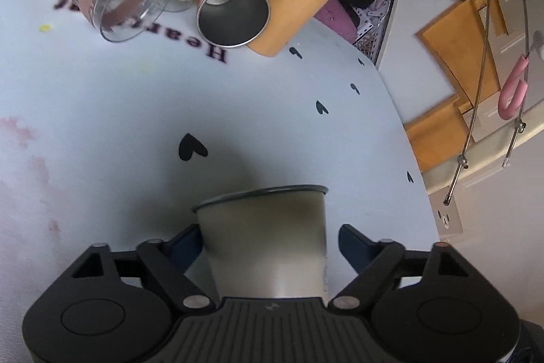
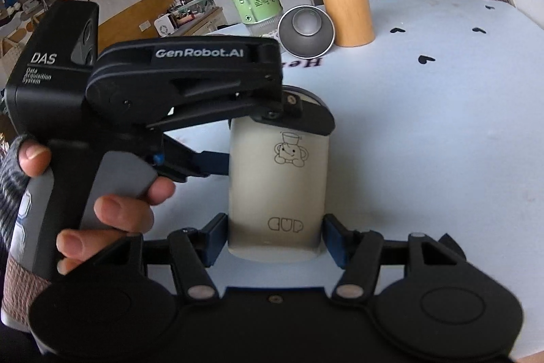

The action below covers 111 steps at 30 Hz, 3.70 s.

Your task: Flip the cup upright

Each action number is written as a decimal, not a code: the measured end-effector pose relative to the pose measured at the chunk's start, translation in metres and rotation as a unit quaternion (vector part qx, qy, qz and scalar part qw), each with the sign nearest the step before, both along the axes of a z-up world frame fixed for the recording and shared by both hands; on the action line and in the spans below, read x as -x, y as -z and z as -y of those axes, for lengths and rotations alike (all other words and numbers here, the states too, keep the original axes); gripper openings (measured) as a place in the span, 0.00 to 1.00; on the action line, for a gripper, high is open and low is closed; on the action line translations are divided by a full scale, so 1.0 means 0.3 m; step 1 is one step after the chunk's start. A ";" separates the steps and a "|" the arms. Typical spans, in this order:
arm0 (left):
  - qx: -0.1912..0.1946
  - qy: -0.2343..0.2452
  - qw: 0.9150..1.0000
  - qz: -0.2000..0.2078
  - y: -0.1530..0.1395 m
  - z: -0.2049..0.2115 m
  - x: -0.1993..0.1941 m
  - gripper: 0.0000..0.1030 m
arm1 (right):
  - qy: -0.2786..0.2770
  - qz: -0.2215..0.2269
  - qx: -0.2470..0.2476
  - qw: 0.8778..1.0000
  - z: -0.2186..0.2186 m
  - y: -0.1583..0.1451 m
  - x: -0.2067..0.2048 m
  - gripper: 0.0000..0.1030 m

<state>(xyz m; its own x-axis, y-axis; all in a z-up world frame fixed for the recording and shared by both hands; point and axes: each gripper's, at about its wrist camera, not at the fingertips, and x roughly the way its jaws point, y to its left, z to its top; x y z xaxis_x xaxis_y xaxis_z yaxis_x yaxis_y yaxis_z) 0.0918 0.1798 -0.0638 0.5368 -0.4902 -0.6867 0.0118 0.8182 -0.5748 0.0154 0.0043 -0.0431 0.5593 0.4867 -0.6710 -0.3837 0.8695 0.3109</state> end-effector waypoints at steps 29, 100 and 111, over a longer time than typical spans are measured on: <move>-0.230 0.060 0.946 0.220 -0.034 0.093 0.348 0.72 | -0.015 0.182 0.044 0.982 -0.039 0.144 0.165 0.78; -0.349 -0.302 0.868 0.184 -0.214 -0.490 0.658 1.00 | -0.011 0.258 0.018 0.966 -0.262 -0.122 0.168 1.00; -0.346 -0.300 0.869 0.188 -0.215 -0.457 0.710 1.00 | -0.018 0.249 0.032 0.968 -0.297 -0.115 0.168 1.00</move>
